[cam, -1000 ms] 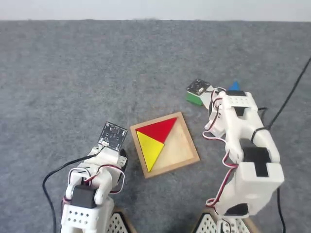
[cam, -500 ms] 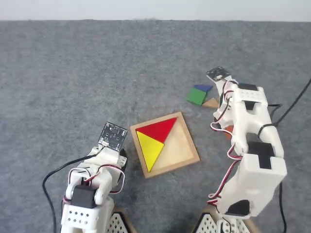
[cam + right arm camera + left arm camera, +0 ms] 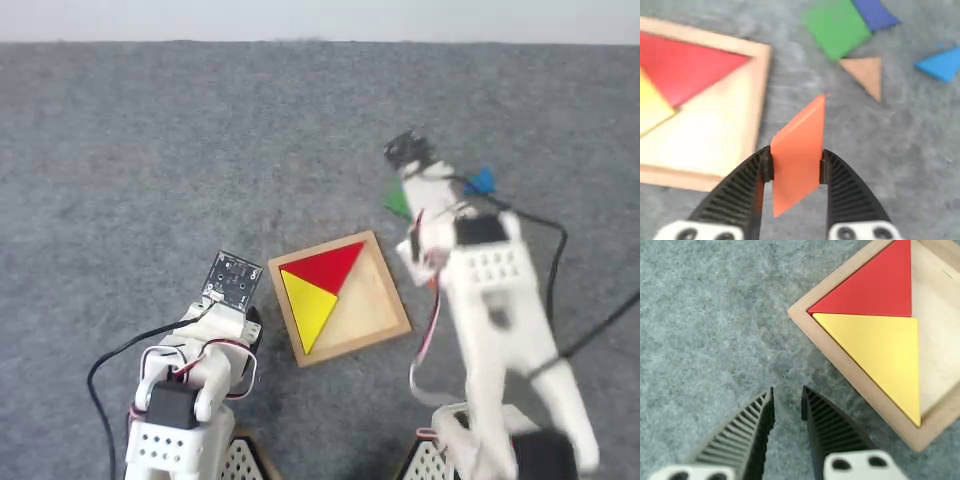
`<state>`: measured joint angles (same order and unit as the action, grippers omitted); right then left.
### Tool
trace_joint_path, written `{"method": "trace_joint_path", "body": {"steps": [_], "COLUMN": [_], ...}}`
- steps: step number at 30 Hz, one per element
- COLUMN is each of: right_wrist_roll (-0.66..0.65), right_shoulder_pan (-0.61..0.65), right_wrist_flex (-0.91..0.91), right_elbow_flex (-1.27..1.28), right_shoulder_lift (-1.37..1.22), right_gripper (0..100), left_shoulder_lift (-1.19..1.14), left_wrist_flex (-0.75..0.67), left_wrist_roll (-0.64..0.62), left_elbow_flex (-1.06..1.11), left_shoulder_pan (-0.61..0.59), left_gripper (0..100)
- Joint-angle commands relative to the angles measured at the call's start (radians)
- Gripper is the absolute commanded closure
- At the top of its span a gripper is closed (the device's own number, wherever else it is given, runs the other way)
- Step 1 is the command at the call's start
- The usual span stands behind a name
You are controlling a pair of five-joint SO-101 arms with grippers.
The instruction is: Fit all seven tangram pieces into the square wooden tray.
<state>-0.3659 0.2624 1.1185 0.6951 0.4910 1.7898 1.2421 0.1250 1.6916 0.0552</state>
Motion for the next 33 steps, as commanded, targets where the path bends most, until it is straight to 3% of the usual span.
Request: {"method": "trace_joint_path", "body": {"steps": [1,5,11,24,31,33], "right_wrist_roll": [0.014,0.002,-0.17,-0.311,-0.302,-0.244], "right_shoulder_pan": [0.062,0.156,0.366,0.392,0.387,0.386], "right_wrist_flex": [-0.028,-0.03,-0.03,-0.081,-0.111,-0.117], "right_elbow_flex": [0.048,0.061,0.077,0.029,0.02,0.02], "right_shoulder_lift": [0.12,0.12,0.12,-0.139,-0.2,-0.202], "right_gripper": [96.5,96.4,96.4,96.5,96.3,96.3], "left_shoulder_lift": [0.002,0.002,0.002,0.002,0.002,0.002], "left_wrist_flex": [0.005,0.005,0.005,0.005,0.005,0.005], "left_wrist_roll": [-0.006,-0.006,-0.006,-0.006,-0.006,-0.006], "left_elbow_flex": [-0.007,-0.007,-0.007,-0.007,-0.007,-0.007], "left_shoulder_pan": [0.002,0.002,0.002,0.002,0.002,0.002], "left_gripper": [91,91,91,91,91,91]}}
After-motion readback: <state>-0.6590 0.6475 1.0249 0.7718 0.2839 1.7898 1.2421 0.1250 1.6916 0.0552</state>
